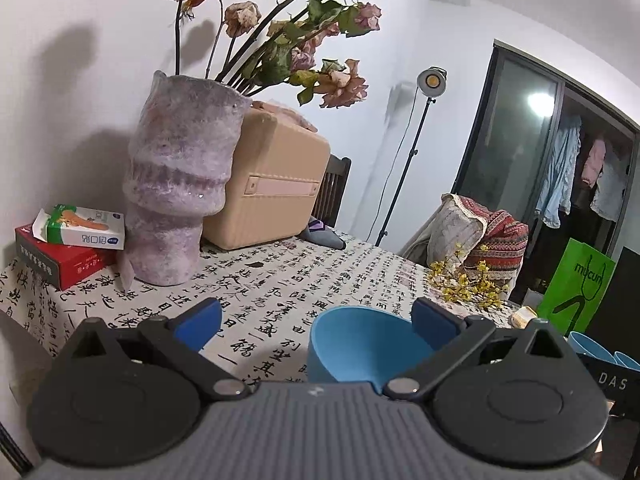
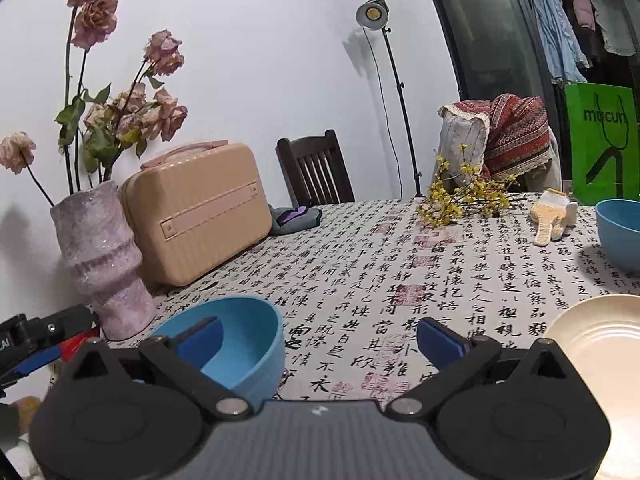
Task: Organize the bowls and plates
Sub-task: 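Move both open grippers back toward the cream plate and remaining blue bowls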
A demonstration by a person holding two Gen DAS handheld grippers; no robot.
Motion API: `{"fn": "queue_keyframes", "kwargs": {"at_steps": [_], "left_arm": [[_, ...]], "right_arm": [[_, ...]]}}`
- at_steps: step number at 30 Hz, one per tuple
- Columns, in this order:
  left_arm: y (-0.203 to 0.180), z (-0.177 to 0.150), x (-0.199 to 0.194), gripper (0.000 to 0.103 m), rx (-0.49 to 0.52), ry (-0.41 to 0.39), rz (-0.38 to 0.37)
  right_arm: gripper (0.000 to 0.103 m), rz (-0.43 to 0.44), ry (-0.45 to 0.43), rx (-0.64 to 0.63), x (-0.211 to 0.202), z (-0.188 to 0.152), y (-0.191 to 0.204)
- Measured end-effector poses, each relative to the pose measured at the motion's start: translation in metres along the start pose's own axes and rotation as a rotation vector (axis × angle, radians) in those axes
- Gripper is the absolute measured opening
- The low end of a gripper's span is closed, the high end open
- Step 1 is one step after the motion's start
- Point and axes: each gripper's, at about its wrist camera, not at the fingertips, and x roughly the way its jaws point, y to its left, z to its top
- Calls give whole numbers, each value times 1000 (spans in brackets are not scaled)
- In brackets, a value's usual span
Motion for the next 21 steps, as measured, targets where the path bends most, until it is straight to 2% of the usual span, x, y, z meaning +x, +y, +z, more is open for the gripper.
{"fn": "queue_keyframes", "kwargs": {"at_steps": [21], "left_arm": [[-39, -7, -6, 103, 36, 1, -81]], "right_arm": [[103, -75, -56, 13, -42, -1, -42]]}}
